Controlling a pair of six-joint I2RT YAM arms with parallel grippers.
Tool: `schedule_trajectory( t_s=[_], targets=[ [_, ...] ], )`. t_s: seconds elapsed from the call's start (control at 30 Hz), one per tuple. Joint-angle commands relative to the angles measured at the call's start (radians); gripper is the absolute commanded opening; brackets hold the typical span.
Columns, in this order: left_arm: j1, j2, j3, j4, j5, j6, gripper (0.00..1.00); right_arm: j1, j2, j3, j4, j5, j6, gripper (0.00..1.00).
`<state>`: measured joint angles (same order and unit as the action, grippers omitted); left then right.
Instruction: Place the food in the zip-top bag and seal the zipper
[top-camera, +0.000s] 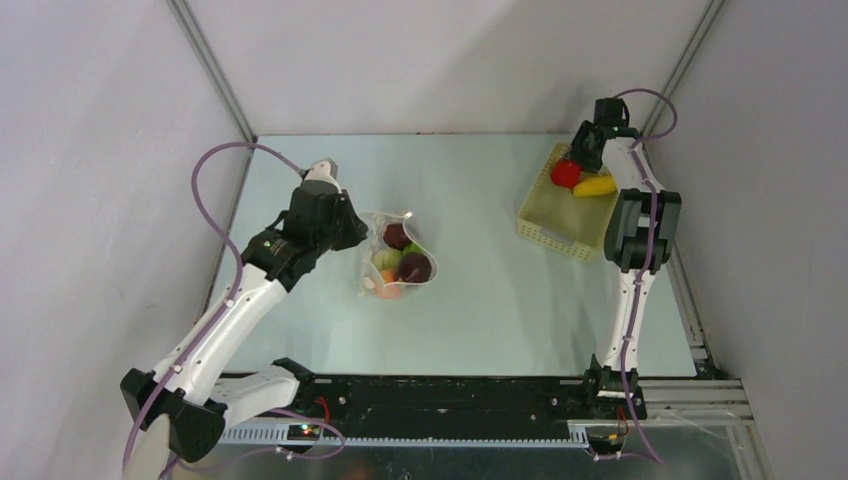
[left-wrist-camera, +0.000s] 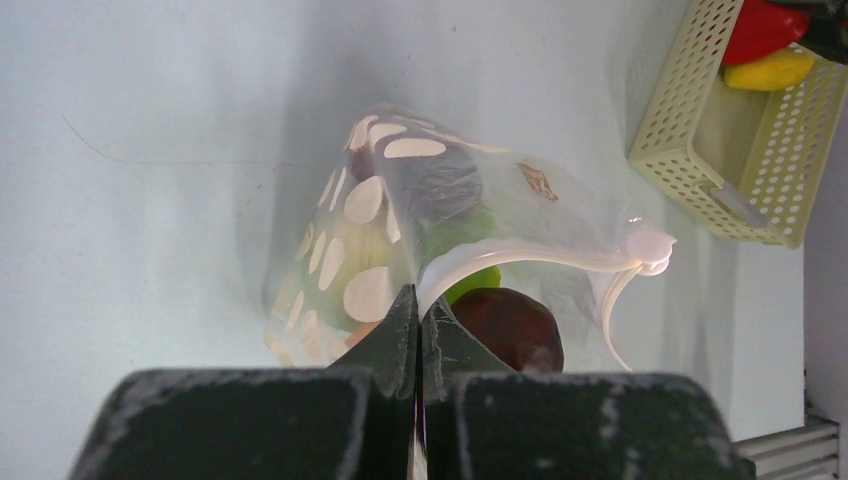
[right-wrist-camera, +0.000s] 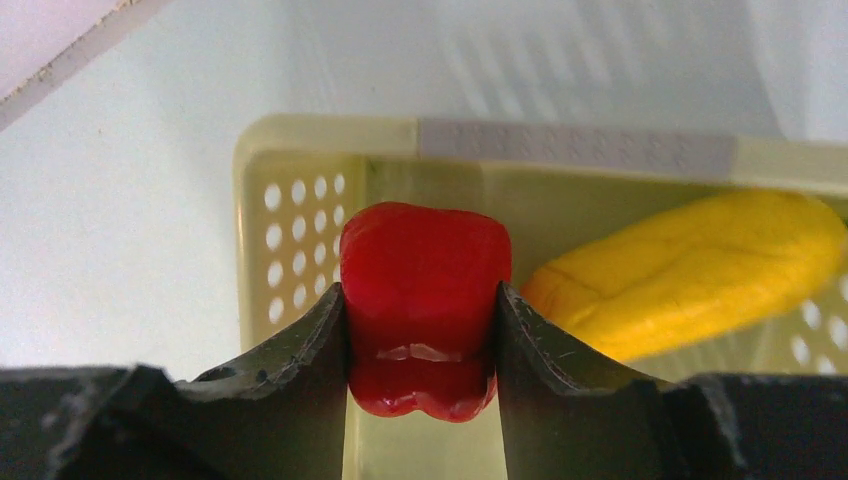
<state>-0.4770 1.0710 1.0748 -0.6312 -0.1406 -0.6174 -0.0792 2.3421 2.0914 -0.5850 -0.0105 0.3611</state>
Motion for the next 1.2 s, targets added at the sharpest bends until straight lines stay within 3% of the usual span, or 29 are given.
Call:
schedule_trajectory(
  t_s=[0.0,0.4,0.6,0.7,0.83,0.93,1.17],
  targets=[
    [0.004,-0.028,0.065,-0.037,-0.063,0.043,0.0,-0.025,-0.229,-0.075,0.001,0.022,-0.014,0.0],
    [0.003,-0.036,0.054,-0.004,0.006,0.071,0.0,-0.051,-0.703,-0.5,0.127,-0.096,0.077,0.0],
    [0.003,-0.061,0.036,0.002,0.012,0.084,0.0,-0.038,-0.96,-0.716,0.228,-0.33,0.169,0.0],
    [0.003,-0.056,0.028,0.007,0.034,0.083,0.0,0.028,-1.083,-0.768,0.249,-0.424,0.206,0.0],
    [0.003,-0.045,0.021,0.007,0.071,0.079,0.0,0.205,-1.216,-0.859,0.319,-0.469,0.265,0.0],
    [0.003,-0.047,0.018,0.005,0.075,0.079,0.0,0.408,-1.27,-0.895,0.37,-0.43,0.293,0.0],
    [0.004,-0.059,0.008,0.008,0.084,0.079,0.0,0.811,-1.224,-0.926,0.485,-0.246,0.306,0.0]
  ],
)
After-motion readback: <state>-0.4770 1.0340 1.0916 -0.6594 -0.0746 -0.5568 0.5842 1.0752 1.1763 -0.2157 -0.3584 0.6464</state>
